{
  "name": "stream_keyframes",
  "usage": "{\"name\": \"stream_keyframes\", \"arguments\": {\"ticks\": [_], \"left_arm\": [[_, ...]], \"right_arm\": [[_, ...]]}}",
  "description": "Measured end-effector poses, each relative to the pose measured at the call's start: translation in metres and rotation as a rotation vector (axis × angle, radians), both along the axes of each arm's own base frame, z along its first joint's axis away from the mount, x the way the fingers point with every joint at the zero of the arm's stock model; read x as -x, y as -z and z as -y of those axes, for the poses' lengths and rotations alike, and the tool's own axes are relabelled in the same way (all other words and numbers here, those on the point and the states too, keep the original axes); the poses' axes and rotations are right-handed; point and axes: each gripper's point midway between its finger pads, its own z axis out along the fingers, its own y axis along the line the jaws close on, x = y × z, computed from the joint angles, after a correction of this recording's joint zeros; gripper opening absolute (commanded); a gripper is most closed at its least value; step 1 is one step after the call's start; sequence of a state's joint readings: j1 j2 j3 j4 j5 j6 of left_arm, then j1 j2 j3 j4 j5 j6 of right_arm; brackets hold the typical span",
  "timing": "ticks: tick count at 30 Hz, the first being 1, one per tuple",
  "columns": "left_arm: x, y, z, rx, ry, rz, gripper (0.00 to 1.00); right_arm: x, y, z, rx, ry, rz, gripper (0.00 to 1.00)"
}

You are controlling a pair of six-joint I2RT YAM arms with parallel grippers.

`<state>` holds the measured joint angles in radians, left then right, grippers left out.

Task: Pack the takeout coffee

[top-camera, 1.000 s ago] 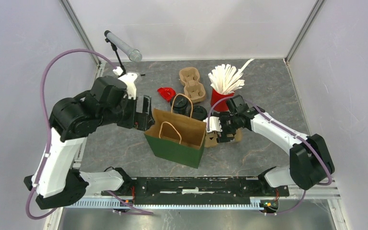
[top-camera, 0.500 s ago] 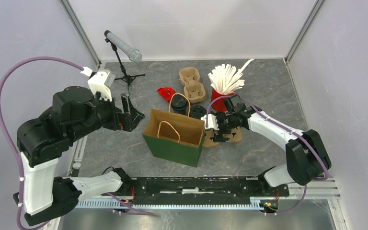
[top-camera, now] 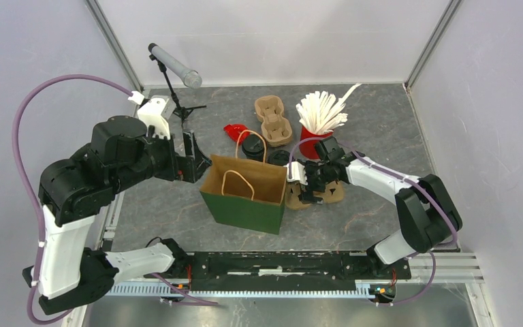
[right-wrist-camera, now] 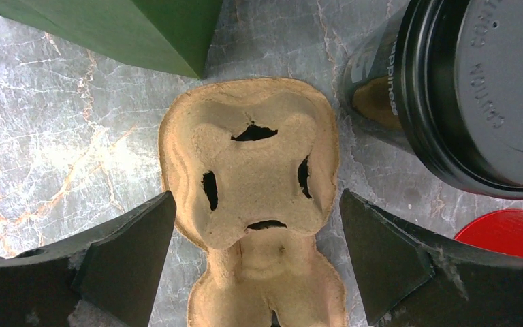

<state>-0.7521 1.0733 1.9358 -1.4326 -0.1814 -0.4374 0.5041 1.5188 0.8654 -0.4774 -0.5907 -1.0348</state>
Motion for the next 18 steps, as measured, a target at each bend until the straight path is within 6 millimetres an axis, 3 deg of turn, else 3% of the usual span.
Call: {"name": "stream_keyframes", "arguments": {"ticks": [18], "left_arm": [[0.0000, -0.0003, -0.0003, 0.000, -0.001, 0.001, 1.00]], "right_arm": [[0.0036, 0.0103, -0.0003, 0.014, 0.029, -0.053, 0.78]]}}
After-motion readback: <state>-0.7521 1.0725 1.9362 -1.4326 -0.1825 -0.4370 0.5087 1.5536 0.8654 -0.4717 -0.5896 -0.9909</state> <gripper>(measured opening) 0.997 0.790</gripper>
